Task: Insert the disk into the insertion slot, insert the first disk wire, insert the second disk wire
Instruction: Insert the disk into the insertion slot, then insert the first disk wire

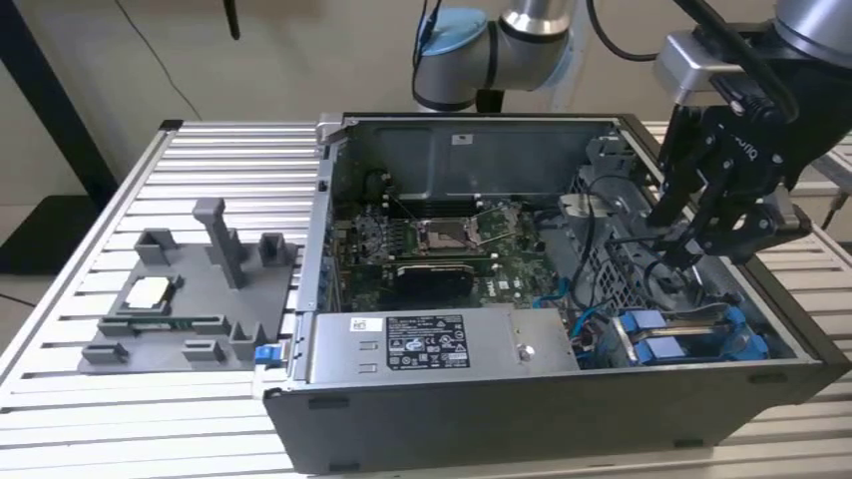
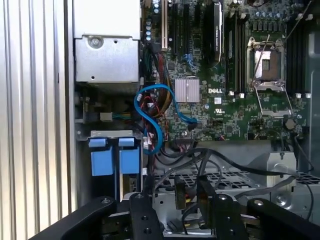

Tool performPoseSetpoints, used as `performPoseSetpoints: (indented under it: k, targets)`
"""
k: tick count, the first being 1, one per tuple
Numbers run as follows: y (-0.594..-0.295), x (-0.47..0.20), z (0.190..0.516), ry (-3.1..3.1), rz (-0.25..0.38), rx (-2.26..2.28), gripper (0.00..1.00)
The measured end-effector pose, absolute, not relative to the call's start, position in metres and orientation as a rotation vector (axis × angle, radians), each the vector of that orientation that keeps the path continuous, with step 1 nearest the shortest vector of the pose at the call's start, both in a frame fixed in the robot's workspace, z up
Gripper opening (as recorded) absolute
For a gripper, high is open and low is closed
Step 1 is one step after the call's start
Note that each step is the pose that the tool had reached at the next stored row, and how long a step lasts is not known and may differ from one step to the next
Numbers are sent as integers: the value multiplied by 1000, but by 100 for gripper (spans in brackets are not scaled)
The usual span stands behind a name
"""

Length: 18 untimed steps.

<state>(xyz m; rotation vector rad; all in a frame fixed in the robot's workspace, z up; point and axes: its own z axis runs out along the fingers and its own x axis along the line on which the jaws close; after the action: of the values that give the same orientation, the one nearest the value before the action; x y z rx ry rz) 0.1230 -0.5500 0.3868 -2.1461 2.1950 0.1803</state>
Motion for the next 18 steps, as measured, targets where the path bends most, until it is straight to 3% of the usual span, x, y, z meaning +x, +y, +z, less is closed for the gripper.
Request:
performPoseSetpoints:
  k: [5, 7, 8, 10, 18]
  targets:
    - [-550, 126, 383, 2201, 189, -2130, 45]
    - [-550, 126, 383, 2204, 192, -2124, 32]
    - [-550, 126, 383, 2205, 194, -2121, 32]
    - [-551, 127, 383, 2208, 196, -2116, 20]
    - [-553, 127, 381, 2199, 196, -2126, 19]
